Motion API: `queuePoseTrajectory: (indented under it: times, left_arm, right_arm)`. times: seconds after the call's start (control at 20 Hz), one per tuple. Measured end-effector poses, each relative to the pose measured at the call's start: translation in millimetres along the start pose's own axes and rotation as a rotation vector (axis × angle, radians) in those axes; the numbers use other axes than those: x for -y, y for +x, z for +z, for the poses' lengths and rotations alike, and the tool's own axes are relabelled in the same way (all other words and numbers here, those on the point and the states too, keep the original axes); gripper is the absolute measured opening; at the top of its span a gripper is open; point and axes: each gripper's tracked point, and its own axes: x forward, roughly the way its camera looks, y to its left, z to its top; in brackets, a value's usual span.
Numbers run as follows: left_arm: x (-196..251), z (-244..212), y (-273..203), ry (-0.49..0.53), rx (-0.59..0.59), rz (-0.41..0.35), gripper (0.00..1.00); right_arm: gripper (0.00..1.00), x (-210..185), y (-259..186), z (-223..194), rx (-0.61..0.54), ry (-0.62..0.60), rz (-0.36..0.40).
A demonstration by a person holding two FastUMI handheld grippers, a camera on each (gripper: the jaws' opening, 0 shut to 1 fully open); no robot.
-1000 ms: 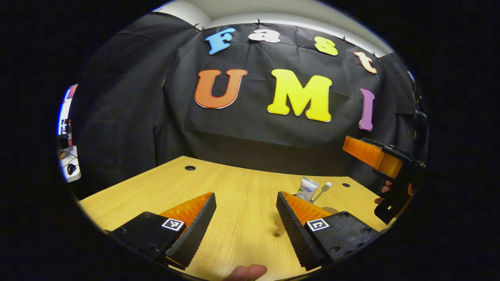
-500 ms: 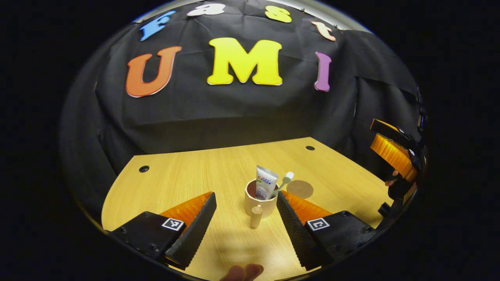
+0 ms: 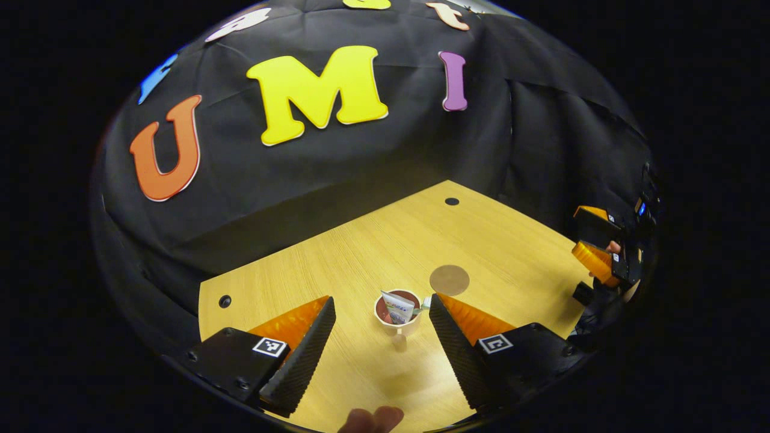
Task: Put the toothbrush and toothpaste on the desktop into the cup, then pick up the cup and place it on the coaster on the desktop.
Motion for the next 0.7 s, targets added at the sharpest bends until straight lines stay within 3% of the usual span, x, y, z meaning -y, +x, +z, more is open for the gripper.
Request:
queuePoseTrajectory:
  times: [0.15, 0.7]
  left_arm:
    - [13.5, -20.3, 11.2, 0.025, -0.159, -0.079, 0.99]
    - [30.3, -103.2, 58.0, 0.005, -0.640, -0.159, 0.99]
  right_arm:
    - [0.96, 11.4, -7.4, 1.2, 0.002, 0.062, -0.016]
    - [0.94, 45.3, -10.7, -17.3, -0.032, 0.195, -0.071]
